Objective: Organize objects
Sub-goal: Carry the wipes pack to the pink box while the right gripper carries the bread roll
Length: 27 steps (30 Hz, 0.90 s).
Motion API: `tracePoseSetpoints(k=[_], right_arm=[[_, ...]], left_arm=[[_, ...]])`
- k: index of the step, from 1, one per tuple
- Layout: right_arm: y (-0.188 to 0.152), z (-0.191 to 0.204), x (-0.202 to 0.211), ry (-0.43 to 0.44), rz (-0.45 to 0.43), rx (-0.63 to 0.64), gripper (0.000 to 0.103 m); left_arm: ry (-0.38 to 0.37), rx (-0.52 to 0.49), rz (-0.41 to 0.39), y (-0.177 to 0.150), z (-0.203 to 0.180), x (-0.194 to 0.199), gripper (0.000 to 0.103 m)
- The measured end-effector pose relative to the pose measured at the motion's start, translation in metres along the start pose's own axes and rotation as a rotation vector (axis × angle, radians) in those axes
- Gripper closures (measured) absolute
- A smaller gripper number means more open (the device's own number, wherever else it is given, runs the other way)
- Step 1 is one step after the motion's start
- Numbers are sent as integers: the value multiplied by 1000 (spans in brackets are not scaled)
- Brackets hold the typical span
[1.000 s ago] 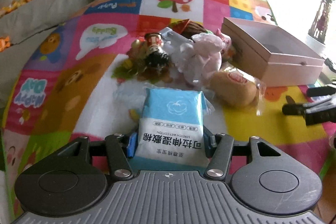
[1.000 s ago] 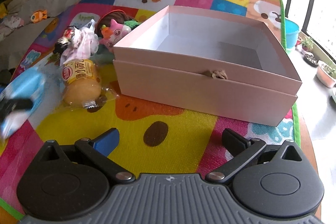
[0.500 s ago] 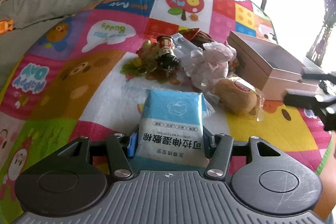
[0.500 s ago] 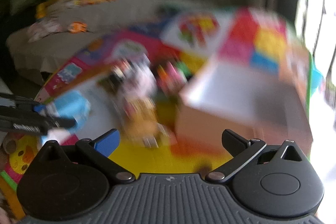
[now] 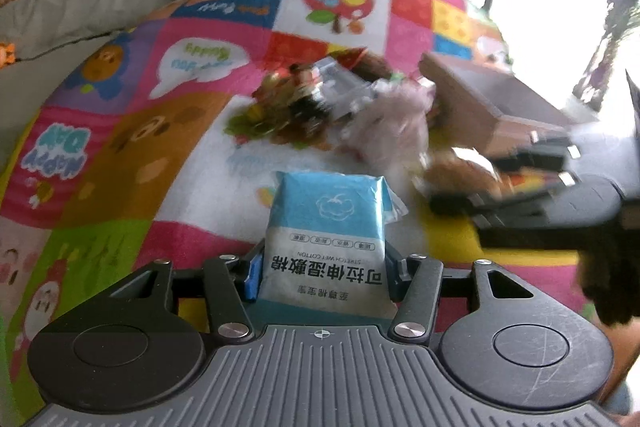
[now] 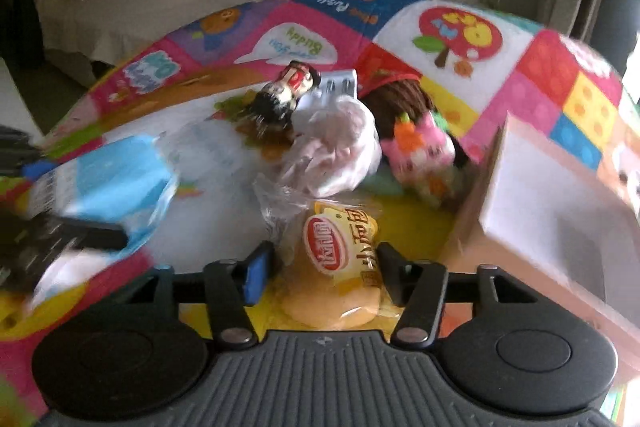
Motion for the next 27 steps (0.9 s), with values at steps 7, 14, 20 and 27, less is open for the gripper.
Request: tracePoseSetpoints(k=[7,14,20,27], right_arm=[[-68,-39,88,6,-137,-106,50],[-95,-76,121,-121,-290,-233,50],[-113,-90,128,-120,-315,-281,50],[-123,-118,116,-124,-297,-345,50]], left_arm=[[-158,-128,-126,81,-85,33,44],[-121,-102,-59,188,-191,-57,44],[77,-93,53,193,-211,-142,43],[72,-106,102,169,-204,-128,40]])
Point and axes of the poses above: each gripper's, at about its wrist camera, not at the fingertips, and x roughly against the way its jaws point, z to its left, y to its top, the point moved 9 cm from there along -x, roughly the way its jaws point, and after that the axes turned 15 degrees about z, right-handed, at the moved point
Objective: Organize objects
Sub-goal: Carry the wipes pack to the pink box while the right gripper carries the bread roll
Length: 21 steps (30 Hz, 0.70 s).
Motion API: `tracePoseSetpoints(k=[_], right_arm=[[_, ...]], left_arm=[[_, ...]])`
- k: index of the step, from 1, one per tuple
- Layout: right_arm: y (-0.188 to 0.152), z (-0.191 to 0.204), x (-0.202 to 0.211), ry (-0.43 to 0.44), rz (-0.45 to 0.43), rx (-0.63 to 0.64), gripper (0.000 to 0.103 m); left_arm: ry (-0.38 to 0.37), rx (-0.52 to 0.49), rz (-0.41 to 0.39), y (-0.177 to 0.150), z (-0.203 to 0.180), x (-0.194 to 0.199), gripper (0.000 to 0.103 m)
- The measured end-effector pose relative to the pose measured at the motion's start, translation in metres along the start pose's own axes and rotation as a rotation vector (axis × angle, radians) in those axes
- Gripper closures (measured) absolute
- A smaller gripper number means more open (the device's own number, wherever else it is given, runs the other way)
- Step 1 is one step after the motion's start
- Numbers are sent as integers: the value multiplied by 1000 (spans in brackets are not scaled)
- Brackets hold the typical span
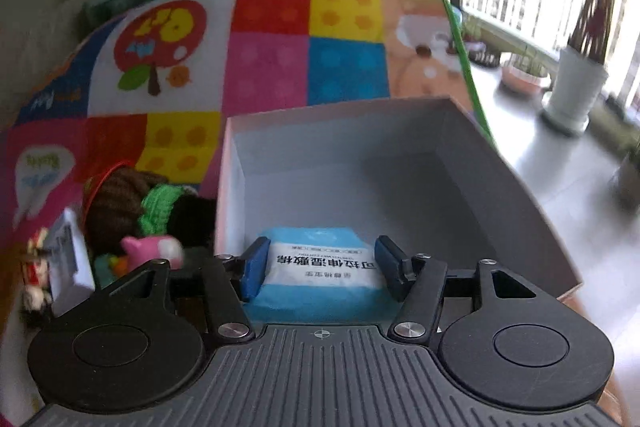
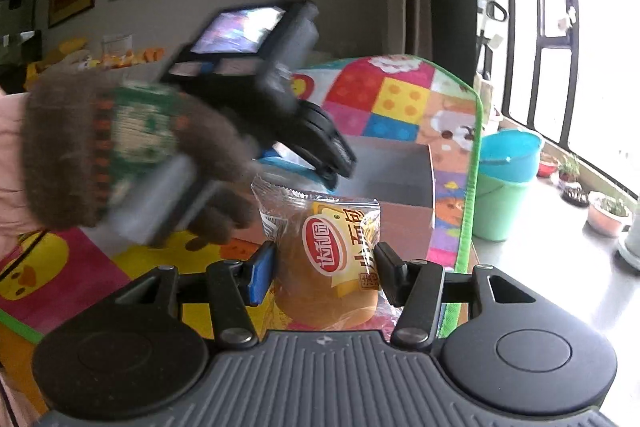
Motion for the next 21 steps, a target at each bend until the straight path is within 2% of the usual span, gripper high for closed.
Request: tracePoseSetpoints(k=[3,5,8,11,14,16,18,21], right_arm=[[1,-6,-6,27,6,-37,50],[4,-8,-7,41,6,-50,50],[23,-12,-5,39,-10,-51,50],[63,-22,-12,44,-17,-66,50],[103,-37,-46,24,61,-112,50],[122,-48,-85,0,156,-144,50],[124,-51,-120,-18,248,-157,50],[110,-45,-155,34,380,-195,50]], left_arm=[[-124,118,-75,-8,22,31,45],[-190,142,-134,-18,35,52,45],[-235,152,-189,-38,57,79,45],[-247,134,-183,-63,75,92,45],[-242,119,-156,-89,90,91,45],[-234,119,-147,-105,100,88,45],[-219,127,-142,-117,113,82,45],[-218,155,-124,-130,134,73,45]])
Point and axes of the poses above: each gripper's, at about its wrist camera, not at the fingertips, and x roughly against the way its jaws point, z to its left, y to its top, the point moved 9 cm from there along -x, roughly the way its jaws point, and after that the axes turned 15 degrees about z, right-handed, at the moved point
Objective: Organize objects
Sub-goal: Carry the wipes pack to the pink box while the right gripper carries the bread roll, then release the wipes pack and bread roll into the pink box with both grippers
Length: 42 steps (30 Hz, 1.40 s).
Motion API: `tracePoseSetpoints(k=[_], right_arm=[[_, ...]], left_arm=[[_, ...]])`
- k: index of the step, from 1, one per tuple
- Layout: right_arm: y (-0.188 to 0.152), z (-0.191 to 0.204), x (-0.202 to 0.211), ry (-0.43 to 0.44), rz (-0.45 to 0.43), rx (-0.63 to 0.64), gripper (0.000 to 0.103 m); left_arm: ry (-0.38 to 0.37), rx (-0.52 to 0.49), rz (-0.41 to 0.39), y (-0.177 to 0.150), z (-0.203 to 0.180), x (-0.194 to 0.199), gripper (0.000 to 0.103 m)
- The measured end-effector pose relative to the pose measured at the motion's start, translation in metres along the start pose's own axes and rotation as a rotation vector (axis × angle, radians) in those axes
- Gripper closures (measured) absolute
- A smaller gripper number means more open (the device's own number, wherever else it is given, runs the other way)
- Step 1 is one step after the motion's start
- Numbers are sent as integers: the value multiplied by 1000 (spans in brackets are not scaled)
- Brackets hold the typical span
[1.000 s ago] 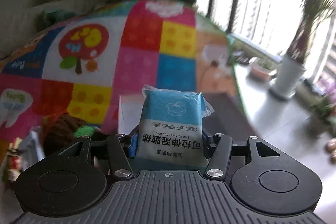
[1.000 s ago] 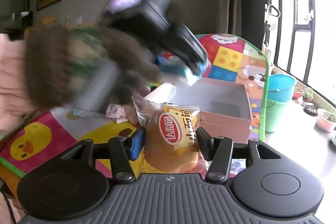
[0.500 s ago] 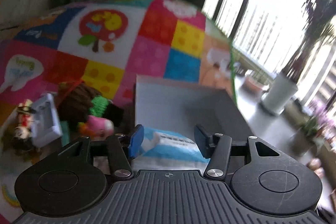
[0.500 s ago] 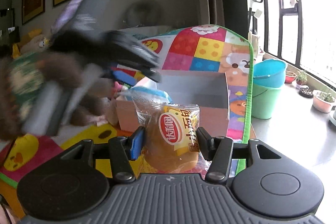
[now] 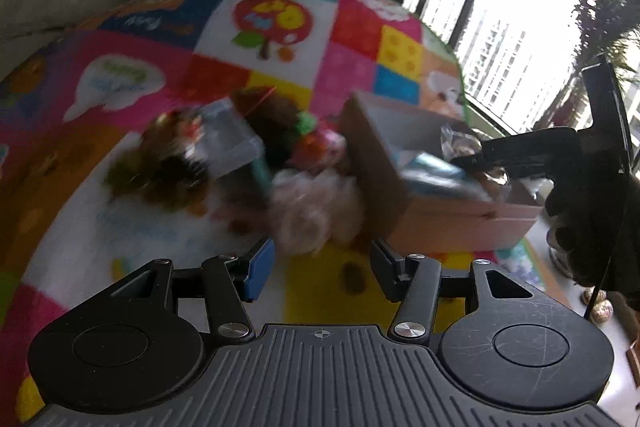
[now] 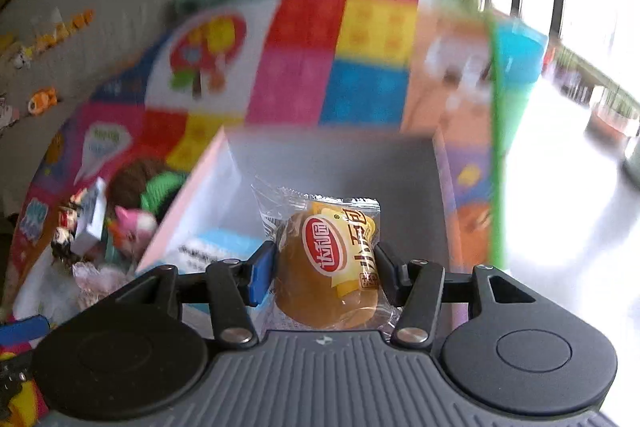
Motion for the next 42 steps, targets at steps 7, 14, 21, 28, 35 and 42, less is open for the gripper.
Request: tracePoseSetpoints(k=[7,14,21,28,35,42], right_arm=[[-2,3,16,75,-4,-27,39],[-7,37,3,-29,38,143,37],[0,38,-8,-46,22,129,36],[-19,45,9,-20,-2,164,36],[-16,51,31,-65,-134,205,36],[37,64,-4,65,-48,113,32]], left_arm=[[-31,93,2,-11,42,-2,45],[-63,92,10,-13,38,-11,45],[-45,23,-20,-1,22,-5,45],[9,-73,-109,48,-5,-10,45],[138,-143,-63,92,-12,-65,46],[113,-153,-26,83,-7,-62,47]])
Point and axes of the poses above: each gripper's, at about its wrist camera, not at the fingertips, and x roughly against the way its jaws point, z to its left, y to its top, the point moved 9 cm from there along -x, roughly the way its jaws point, and after that the axes turned 15 degrees about z, right-handed, at the moved point
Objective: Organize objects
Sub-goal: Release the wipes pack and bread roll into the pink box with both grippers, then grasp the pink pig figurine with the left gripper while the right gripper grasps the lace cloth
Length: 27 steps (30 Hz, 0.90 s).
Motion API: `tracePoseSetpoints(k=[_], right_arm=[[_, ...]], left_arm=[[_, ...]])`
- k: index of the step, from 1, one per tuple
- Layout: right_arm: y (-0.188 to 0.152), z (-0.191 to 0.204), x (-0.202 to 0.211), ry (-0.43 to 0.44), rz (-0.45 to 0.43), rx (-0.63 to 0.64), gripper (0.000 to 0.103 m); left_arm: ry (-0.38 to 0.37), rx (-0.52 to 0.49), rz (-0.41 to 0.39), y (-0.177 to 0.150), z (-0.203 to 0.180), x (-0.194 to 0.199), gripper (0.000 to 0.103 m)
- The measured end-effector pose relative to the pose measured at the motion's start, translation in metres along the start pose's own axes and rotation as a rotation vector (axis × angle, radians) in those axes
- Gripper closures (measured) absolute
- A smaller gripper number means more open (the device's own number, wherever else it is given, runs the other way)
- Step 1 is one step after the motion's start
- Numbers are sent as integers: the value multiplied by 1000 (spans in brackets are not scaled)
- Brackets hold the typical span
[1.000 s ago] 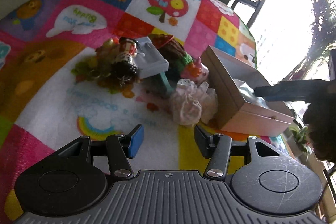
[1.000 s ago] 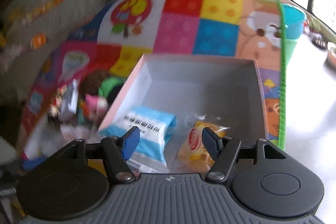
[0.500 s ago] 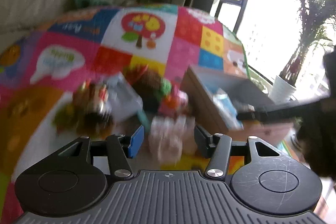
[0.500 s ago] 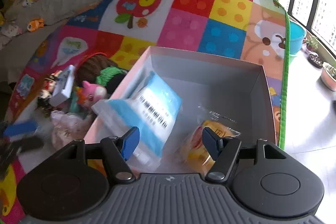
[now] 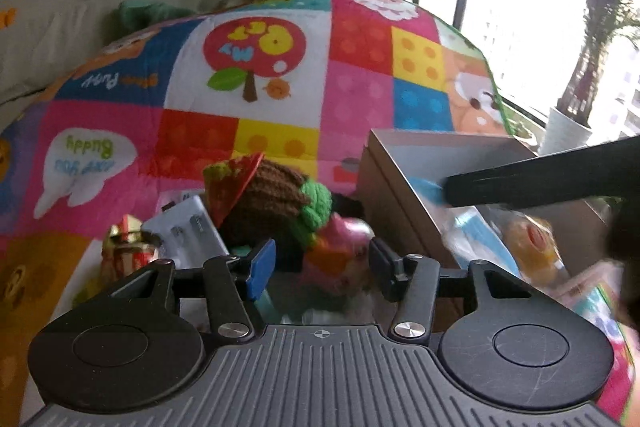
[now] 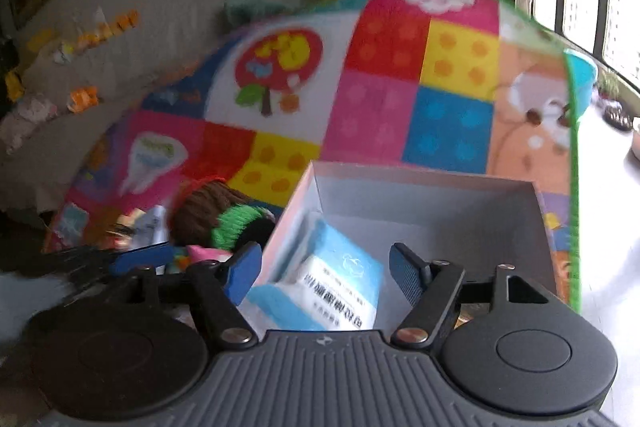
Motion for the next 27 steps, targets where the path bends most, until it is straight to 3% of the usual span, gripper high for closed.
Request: tracePoseSetpoints(k=[3,6,8,10,12,15,17,20,23,27], right_arm=[[-4,-8,-26,-114,64,21,29],[-13,-13,-24,-68,63,2,29],[-20,-10,-19,-11,63,20,29],[-28,-8,-11,-18,59,46,29],[-35,-8,3,-34,32,51,29],[-46,-15,36,-30,-43,31,29],[-55,-24,58,-38,-100,16,28],[-72,-35,88,-100,-196,14,25],[-89,-40,104,-173,-247,29,24],[-114,-22,101,-181,-251,110,24]], left_arm=[[-55,-22,15,-18,0,18,47],[-92,-61,21,-29,-6,26,47],[-92,-66,5,-25,-9,24,47],[-77,-43,-18,-13,-7,19,47],[-64,-35,-18,0,-5,7,47],[-30,-87,42,12,-6,-20,50],[-47,-98,74,17,-9,-34,52],[-40,-127,63,20,-17,-41,59],[-81,-130,39,11,-18,-29,61],[-186,-71,-38,-13,-10,23,61]])
Point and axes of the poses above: each gripper's, at about its wrist camera, not at the fingertips, and x roughly against the way its jaws point, z to its left, y to its top, the point moved 9 cm from there along -x, roughly the way its jaws point, and after that the axes turned 15 degrees about z, right-handed, at the moved point
